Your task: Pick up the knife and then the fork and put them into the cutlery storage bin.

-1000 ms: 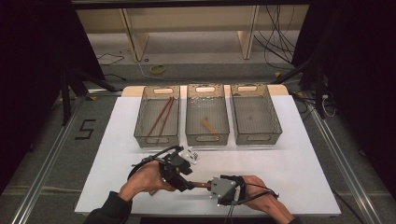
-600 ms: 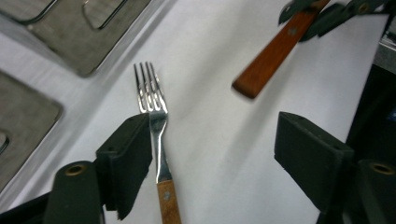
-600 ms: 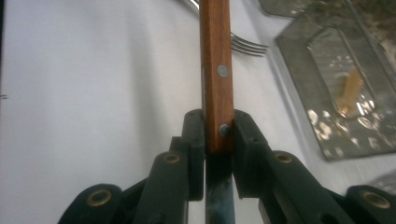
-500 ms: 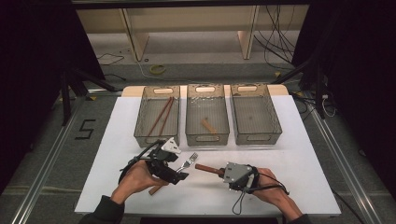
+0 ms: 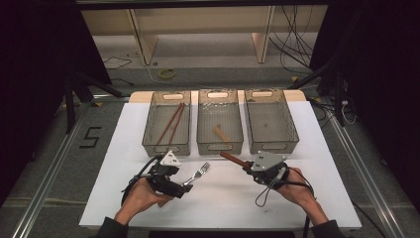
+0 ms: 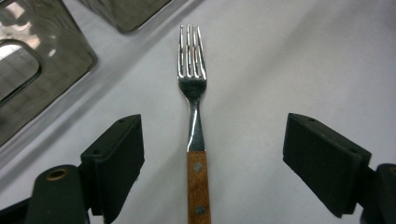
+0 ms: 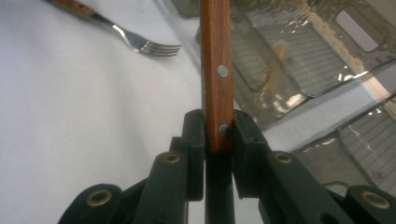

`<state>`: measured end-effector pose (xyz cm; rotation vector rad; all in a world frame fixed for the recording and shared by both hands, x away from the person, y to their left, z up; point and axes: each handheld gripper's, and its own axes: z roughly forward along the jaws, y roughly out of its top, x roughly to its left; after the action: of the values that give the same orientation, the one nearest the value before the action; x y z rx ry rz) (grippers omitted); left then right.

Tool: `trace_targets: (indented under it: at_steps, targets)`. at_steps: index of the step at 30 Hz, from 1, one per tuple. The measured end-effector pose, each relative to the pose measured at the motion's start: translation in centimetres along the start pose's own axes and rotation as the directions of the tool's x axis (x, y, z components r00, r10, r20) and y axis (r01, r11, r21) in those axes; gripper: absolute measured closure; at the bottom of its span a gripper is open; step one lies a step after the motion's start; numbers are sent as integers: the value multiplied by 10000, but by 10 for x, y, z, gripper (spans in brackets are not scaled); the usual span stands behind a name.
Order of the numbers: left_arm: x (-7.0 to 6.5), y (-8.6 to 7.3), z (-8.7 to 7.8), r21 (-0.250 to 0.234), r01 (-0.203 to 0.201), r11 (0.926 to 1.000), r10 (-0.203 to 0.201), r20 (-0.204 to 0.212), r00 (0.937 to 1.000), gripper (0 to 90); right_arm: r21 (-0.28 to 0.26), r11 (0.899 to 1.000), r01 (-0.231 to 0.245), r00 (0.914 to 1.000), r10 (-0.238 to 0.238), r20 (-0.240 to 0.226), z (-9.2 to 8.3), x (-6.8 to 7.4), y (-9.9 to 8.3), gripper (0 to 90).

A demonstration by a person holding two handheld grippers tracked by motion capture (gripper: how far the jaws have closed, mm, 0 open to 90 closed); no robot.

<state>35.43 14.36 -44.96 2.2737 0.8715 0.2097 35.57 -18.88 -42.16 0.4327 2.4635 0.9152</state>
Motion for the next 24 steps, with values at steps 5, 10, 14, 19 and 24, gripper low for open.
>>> trace_targets:
  at_steps: [5, 10, 14, 19, 24]
  targets:
    - [3, -7, -1, -62, 179, 9998, -180, -136, 9997, 195, -135, 9990, -437, 9990, 438, 91, -3, -14, 2, 778]
    - [4, -12, -3, -132, 376, 9992, -379, -217, 9990, 193, -177, 9952, -961, 9949, 966, 295, -5, -30, 4, 777]
    - [5, -14, -4, -136, 367, 9992, -371, -288, 9989, 192, -213, 9911, -1316, 9896, 1326, 550, -7, -45, 7, 777]
    - [5, -16, -4, -67, 402, 9992, -404, -345, 9986, 192, -212, 9797, -1995, 9754, 2006, 917, -9, -67, 13, 777]
    - [5, -19, -5, -38, 388, 9992, -389, -413, 9984, 193, -108, 9712, -2382, 9634, 2377, 1239, -5, -89, 17, 777]
